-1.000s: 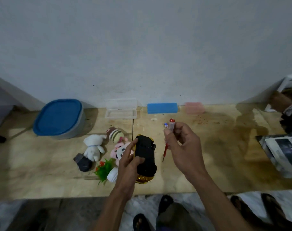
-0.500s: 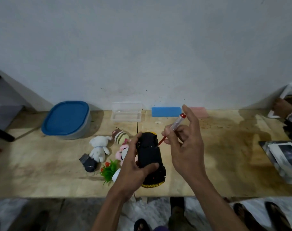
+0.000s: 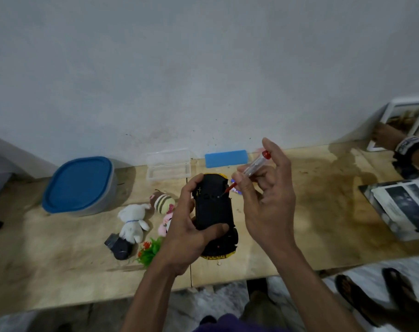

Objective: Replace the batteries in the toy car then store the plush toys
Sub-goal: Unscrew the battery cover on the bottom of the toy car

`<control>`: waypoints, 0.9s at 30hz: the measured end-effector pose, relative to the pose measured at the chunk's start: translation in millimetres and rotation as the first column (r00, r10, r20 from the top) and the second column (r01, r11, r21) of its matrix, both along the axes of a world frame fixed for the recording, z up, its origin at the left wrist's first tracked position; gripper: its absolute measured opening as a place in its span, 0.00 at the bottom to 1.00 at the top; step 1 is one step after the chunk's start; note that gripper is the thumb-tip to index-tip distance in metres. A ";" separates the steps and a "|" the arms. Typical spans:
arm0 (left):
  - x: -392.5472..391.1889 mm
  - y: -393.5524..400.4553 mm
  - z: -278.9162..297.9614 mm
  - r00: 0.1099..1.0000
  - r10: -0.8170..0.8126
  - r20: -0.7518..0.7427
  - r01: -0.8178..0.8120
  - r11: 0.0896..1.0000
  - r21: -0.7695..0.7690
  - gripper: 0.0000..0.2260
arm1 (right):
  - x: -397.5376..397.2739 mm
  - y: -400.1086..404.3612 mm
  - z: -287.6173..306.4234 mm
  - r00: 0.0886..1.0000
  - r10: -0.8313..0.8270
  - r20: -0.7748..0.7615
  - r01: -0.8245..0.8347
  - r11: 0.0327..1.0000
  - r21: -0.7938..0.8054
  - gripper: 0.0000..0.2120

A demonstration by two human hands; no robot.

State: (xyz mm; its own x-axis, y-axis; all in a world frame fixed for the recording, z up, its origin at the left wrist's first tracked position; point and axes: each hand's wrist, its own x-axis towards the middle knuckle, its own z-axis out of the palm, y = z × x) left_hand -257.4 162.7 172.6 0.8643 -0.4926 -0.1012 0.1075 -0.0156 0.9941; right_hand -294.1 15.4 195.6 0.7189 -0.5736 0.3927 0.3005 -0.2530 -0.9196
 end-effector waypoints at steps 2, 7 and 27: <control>-1.7 1.0 0.7 1.000 -0.004 0.001 0.004 1.000 -0.002 0.42 | -1.5 0.8 -1.5 1.000 0.006 -0.009 -0.006 1.000 0.021 0.29; -5.7 6.4 -1.7 1.000 0.004 -0.021 -0.004 1.000 -0.001 0.42 | -3.0 5.0 -3.1 1.000 0.001 -0.016 0.000 0.999 0.037 0.30; -7.6 20.9 -2.1 0.998 0.031 -0.052 -0.031 0.999 -0.005 0.42 | 1.7 18.7 -9.4 0.997 0.080 -0.012 -0.081 0.986 -0.149 0.31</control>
